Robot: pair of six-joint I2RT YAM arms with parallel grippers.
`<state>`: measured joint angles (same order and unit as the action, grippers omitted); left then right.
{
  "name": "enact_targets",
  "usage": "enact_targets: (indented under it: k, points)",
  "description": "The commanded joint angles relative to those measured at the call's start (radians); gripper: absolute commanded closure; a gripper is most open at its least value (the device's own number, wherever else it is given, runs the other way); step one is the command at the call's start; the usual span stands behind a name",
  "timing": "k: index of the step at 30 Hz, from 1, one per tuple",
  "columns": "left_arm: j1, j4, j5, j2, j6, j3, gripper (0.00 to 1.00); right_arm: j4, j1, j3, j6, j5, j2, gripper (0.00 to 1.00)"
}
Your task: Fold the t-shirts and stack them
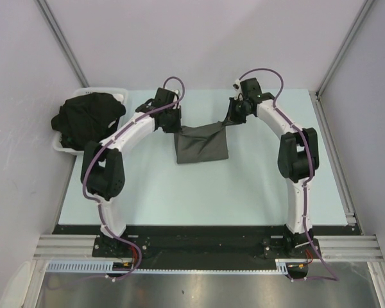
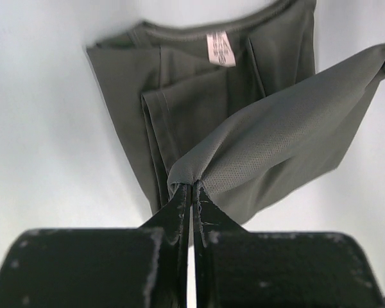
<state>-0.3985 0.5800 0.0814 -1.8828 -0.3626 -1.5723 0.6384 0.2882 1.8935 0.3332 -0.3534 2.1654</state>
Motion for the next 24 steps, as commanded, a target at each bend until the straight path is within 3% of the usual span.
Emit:
enact_targets:
  k: [1, 14, 24]
  points:
    - [0.026, 0.026, -0.003, -0.079, 0.039, -0.139, 1.0, 0.041, -0.024, 0.121, -0.034, -0.041, 0.074, 1.0]
    - [0.076, -0.005, -0.016, -0.159, 0.051, -0.155, 1.0, 0.084, -0.05, 0.395, -0.008, -0.113, 0.273, 1.0]
    - [0.105, -0.019, -0.035, -0.2, 0.051, -0.173, 1.0, 0.063, -0.05, 0.409, 0.006, -0.148, 0.318, 1.0]
